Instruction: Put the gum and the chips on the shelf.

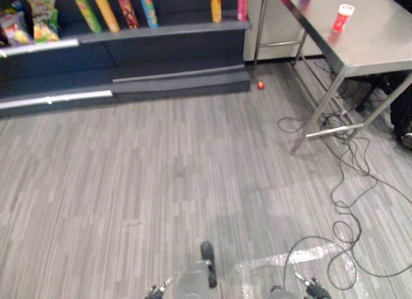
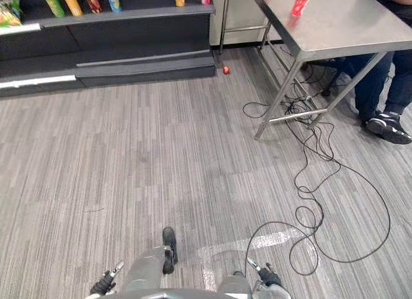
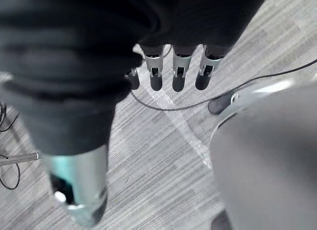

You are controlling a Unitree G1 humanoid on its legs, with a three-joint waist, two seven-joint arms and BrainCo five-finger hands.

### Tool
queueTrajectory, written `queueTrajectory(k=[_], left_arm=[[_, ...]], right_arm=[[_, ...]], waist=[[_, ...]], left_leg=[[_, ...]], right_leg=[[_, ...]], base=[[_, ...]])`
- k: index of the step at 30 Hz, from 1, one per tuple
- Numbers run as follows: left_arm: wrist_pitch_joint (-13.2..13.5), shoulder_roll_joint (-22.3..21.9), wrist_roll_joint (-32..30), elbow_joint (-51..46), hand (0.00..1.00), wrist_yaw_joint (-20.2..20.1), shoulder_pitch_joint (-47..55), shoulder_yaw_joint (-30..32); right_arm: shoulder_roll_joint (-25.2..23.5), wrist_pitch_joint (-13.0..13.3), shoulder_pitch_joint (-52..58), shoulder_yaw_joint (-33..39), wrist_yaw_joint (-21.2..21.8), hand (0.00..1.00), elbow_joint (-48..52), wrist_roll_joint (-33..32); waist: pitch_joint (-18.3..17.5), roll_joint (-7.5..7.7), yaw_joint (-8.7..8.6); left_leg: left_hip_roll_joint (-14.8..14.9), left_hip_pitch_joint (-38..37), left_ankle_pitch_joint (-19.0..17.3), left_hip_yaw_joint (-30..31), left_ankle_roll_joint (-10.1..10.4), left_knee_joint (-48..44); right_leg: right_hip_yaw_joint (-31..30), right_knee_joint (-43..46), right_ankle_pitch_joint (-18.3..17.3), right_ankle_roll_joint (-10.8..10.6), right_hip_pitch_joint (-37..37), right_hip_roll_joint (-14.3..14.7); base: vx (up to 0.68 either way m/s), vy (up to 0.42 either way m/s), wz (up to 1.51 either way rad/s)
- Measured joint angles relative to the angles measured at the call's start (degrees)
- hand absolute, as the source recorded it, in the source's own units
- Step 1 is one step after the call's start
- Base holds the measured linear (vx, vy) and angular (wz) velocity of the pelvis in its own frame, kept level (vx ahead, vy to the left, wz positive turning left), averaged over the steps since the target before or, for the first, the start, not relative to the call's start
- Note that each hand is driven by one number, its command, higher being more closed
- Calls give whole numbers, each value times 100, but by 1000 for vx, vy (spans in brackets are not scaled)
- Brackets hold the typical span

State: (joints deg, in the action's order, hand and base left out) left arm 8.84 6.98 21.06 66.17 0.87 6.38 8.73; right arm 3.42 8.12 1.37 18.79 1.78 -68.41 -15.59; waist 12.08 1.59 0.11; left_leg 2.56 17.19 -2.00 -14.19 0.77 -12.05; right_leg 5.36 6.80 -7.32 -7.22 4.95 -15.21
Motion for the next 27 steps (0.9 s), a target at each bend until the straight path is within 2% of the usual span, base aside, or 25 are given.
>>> queueTrajectory(k=[3, 5, 6, 7, 8, 9, 10, 11, 13, 15, 16, 17, 19, 20, 21, 22, 23, 24, 25, 27], left_arm=[[-11, -32, -101, 12, 0, -6, 26, -6], [-12, -2, -139, 11, 0, -5, 40, -46], [-14, -4, -159, 2, 0, -7, 63, -62], [-15, 37, -207, 0, 0, -5, 80, -164], [-16, 44, -209, -2, 0, -8, 75, -181], [-16, 45, -210, -5, 0, -10, 73, -180], [-23, 28, -211, -1, 0, -11, 85, -182], [-24, 7, -211, 1, 0, -20, 104, -183], [-24, -11, -216, 12, 0, -66, 96, -172], [-30, -69, -268, 117, 0, -131, 14, -31], [-33, -88, -339, 132, 0, -133, 3, 29], [-30, -122, -397, 131, 0, -145, -2, 147], [-28, -209, -400, 118, 0, -154, 0, 420], [-28, -265, -399, 110, 0, -161, 23, 604], [-30, -283, -400, 108, 0, -171, 35, 694], [-59, -393, -400, 118, 0, -180, 34, 832], [-68, -472, -401, 176, 0, -195, 26, 927], [-63, -563, -400, 188, 0, -219, 10, 965], [-62, -637, -401, 188, 0, -247, -4, 964], [-64, -638, -401, 199, 0, -279, -40, 962]], right_arm=[[-6, -23, -12, 117, 13, 0, -4, 3], [-12, -21, -8, 138, 29, 0, 32, 1], [-3, -21, -7, 140, 29, 0, 83, 6], [15, -13, 6, 143, 29, 0, 158, 96], [14, -5, 17, 156, 28, 0, 187, 115], [12, 6, 18, 209, 33, 0, 224, 116], [17, 10, 15, 241, 40, 0, 233, 115], [31, 12, 17, 226, 46, 0, 238, 111], [52, 19, 17, 212, 63, 0, 278, 110], [71, 19, 57, 217, 89, 0, 287, 114], [77, 18, 93, 217, 92, 0, 286, 117], [63, 11, 174, 246, 94, 0, 285, 126], [10, -8, 372, 275, 102, 0, 269, 221], [-10, -18, 442, 310, 113, 0, 280, 232], [-17, -25, 473, 308, 119, 0, 280, 252], [5, -29, 524, 319, 120, 0, 293, 287], [59, -24, 545, 348, 119, 0, 300, 334], [91, -19, 498, 389, 113, 0, 309, 336], [90, -17, 446, 458, 114, 0, 319, 339], [76, -14, 454, 504, 128, 0, 326, 338]], waist=[[-126, -40, 94], [-145, -35, 124], [-153, -28, 80], [-152, -18, -30], [-138, -39, -80], [-111, -68, -96], [-96, -72, -96], [-80, -103, -101], [-66, -133, -134], [-20, -202, -174], [-13, -218, -176], [5, -223, -176], [9, -218, -162], [11, -208, -162], [7, -186, -164], [16, -246, -182], [12, -360, -174], [-60, -529, -147], [-11, -513, -165], [-62, -576, -200]], left_leg=[[-178, -345, -202, -208, -149, 239], [-282, -696, -375, -322, -270, 347], [-314, -805, -428, -320, -315, 357], [-371, -1123, -580, -285, -438, 374], [-377, -1258, -631, -267, -491, 378], [-392, -1494, -711, -235, -539, 406], [-391, -1895, -793, -205, -551, 510], [-373, -2276, -855, -195, -536, 670], [-321, -2611, -936, -176, -492, 817], [-146, -2873, -1105, -62, -402, 840], [-94, -2920, -1149, -29, -346, 840], [-9, -3032, -1241, 82, -213, 857], [101, -3220, -1441, 225, 23, 877], [160, -3356, -1605, 281, 161, 875], [182, -3437, -1697, 318, 241, 875], [340, -3595, -1893, 389, 284, 871], [456, -3647, -1909, 406, 268, 871], [563, -3639, -1755, 396, 307, 848], [685, -3620, -1462, 446, 428, 775], [809, -3610, -1068, 641, 484, 579]], right_leg=[[-276, 460, 459, 8, -230, -169], [-469, 1687, 695, 82, -738, -289], [-466, 2146, 838, 135, -900, -333], [-473, 3230, 1427, 222, -1281, -448], [-483, 3631, 1440, 190, -1410, -454], [-402, 4296, 1268, 224, -1620, -424], [-201, 4918, 823, 266, -1814, -374], [150, 5169, 325, 377, -1971, -291], [531, 4957, -72, 423, -2206, -124], [891, 3708, -133, 441, -2555, 208], [934, 3233, -72, 380, -2582, 293], [1003, 2207, 83, 251, -2583, 373], [920, 878, 596, 223, -2567, 390], [808, 566, 694, 219, -2555, 374], [772, 516, 689, 216, -2552, 349], [805, 842, 1165, 252, -2600, 412], [853, 1175, 1111, 345, -2723, 526], [864, 1456, 875, 540, -2855, 618], [923, 1691, 596, 614, -2899, 681], [1040, 1926, 242, 668, -2817, 738]], base=[[363, 231, -27], [335, 184, -33], [363, 171, 3], [362, 149, 19], [436, 138, 23], [304, 59, 11], [456, 53, 4], [376, 23, -1], [301, -13, 6], [341, -106, 28], [411, -195, 44], [302, -166, 46], [493, -299, 52], [449, -288, 38], [391, -268, 27], [507, -342, 20], [612, -404, 6], [594, -429, -5], [488, -372, -12], [499, -356, 8]])
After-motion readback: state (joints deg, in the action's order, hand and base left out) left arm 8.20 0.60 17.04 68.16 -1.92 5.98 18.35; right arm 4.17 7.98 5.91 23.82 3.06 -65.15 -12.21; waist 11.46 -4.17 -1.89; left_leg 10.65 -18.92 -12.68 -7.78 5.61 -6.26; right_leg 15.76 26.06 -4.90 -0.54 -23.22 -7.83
